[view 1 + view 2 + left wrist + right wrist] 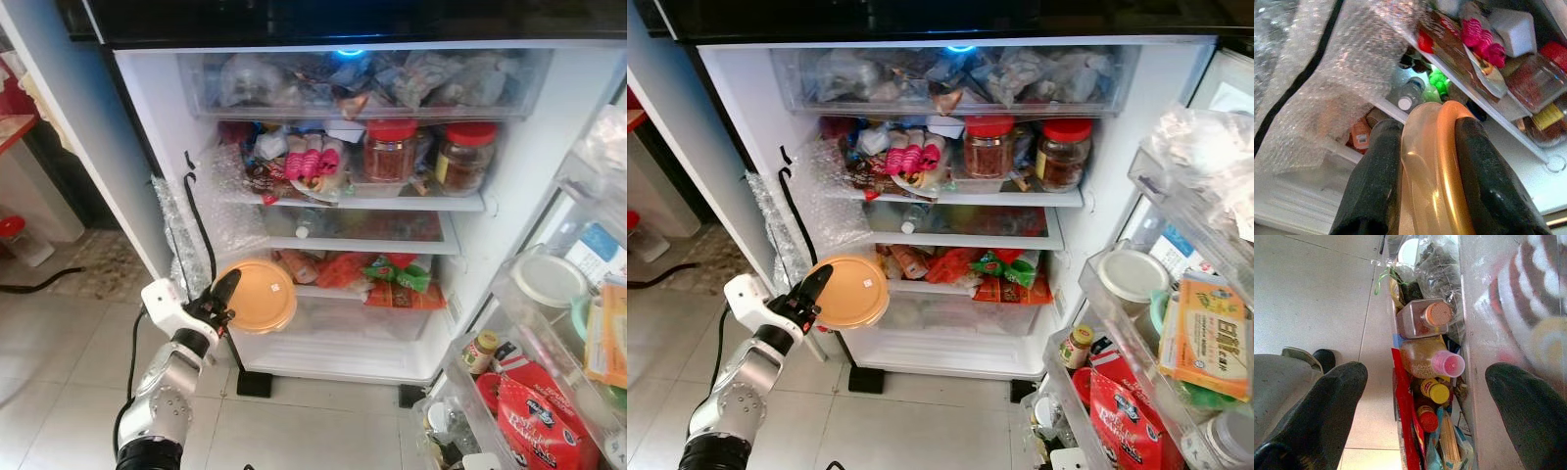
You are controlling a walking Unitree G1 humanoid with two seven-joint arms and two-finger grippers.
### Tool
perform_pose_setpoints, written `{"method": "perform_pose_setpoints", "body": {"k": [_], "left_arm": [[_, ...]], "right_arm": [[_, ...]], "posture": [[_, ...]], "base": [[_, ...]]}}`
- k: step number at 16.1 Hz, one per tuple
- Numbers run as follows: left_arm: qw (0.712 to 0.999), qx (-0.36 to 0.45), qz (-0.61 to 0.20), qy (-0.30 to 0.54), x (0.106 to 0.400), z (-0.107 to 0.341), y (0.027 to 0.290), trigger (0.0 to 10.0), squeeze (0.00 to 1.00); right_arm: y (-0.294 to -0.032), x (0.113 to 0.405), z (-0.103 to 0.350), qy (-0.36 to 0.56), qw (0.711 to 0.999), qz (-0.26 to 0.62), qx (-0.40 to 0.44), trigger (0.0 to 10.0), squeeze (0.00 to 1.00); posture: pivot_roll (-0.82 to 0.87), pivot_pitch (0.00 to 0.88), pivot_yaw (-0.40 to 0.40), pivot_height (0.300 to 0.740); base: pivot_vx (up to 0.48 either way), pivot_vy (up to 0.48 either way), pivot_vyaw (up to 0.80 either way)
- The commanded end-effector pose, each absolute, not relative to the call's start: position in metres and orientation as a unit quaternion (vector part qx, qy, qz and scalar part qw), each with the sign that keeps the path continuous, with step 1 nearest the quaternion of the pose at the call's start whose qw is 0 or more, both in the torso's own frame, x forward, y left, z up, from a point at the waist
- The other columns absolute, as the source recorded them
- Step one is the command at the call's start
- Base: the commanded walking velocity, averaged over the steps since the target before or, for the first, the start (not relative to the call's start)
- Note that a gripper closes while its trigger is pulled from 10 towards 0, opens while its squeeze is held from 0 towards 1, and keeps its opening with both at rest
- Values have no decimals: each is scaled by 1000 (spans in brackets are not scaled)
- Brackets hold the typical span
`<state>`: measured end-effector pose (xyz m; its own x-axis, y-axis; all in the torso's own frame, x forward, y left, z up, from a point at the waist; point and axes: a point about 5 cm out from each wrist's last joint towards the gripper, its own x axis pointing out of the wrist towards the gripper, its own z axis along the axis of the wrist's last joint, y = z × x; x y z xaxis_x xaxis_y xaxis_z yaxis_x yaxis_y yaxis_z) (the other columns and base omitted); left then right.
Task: Restocking fridge
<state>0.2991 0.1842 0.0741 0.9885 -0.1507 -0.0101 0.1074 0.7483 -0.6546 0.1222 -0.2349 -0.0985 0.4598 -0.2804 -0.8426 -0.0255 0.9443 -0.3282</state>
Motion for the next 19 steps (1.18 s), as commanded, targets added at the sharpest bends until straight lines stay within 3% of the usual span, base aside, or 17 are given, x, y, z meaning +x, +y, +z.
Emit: {"method": "perform_pose_setpoints", "body": {"k": [1, 8, 19], "left_arm": [[918, -389, -71, 29, 298, 74, 190, 10000, 0], [908, -399, -123, 33, 293, 77, 186, 10000, 0], [902, -406, -142, 41, 294, 82, 183, 10000, 0]], "right_arm": [[-234, 122, -99, 513, 844, -76, -138, 10000, 0], [-233, 122, -99, 513, 847, -67, -124, 10000, 0], [-232, 122, -99, 511, 848, -64, -123, 10000, 0]], "posture": [[-134, 11, 17, 740], [-133, 14, 13, 740], [-131, 2, 17, 740]], "base": [[0, 0, 0], [0, 0, 0], [0, 0, 0]]}}
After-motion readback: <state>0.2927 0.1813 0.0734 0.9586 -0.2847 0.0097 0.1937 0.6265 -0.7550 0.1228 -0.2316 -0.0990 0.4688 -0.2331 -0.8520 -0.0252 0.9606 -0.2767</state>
